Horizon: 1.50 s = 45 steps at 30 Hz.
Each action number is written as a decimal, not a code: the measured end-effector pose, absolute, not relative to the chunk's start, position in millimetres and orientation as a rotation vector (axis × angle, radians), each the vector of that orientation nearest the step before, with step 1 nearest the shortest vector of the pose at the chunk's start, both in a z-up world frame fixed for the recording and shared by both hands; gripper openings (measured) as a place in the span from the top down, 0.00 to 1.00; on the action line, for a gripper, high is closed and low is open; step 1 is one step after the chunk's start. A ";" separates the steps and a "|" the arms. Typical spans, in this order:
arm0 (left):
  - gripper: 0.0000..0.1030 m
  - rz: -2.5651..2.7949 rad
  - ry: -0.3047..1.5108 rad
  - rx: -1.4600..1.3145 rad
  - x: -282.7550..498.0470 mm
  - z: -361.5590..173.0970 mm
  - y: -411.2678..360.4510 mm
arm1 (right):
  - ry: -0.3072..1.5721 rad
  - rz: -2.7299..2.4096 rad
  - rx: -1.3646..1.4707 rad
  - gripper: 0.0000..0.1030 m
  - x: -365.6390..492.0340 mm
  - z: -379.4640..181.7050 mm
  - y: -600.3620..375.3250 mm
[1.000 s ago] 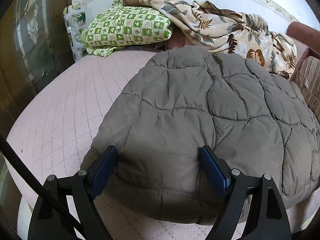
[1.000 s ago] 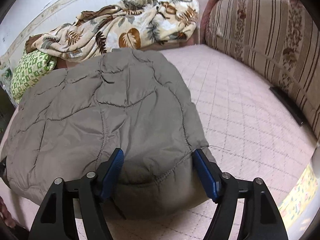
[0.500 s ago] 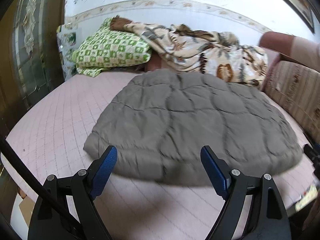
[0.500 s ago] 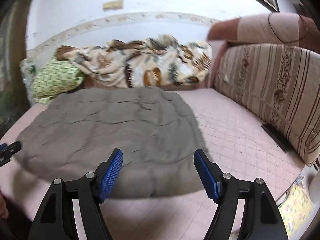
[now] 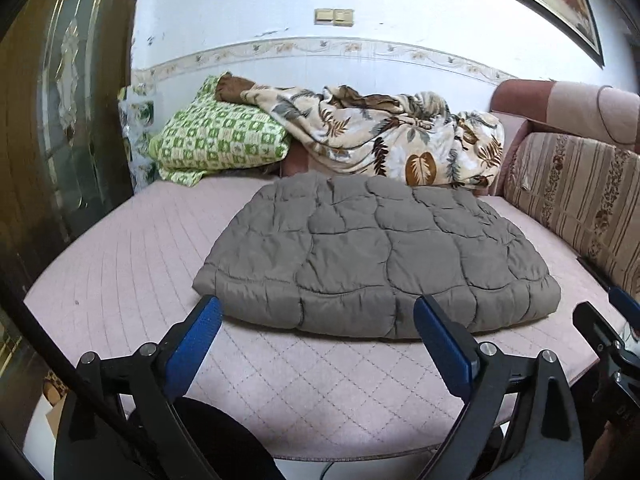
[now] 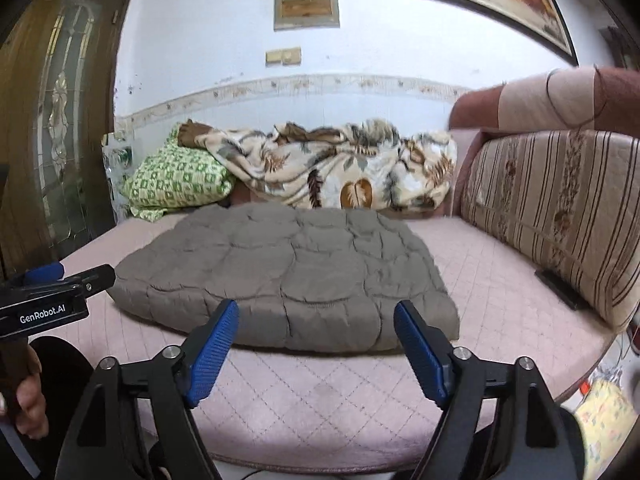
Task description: Fold large clothes
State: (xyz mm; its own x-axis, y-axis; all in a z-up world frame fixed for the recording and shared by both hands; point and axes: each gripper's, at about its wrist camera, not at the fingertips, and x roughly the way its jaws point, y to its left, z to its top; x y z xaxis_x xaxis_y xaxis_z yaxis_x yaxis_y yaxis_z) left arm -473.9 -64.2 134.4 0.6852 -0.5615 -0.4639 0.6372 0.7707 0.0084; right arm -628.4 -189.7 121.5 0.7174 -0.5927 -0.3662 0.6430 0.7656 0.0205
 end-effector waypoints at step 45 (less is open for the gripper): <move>0.07 -0.615 0.698 0.351 -419.4 67.1 -107.0 | 0.484 -0.651 0.255 0.04 -564.2 83.3 -232.5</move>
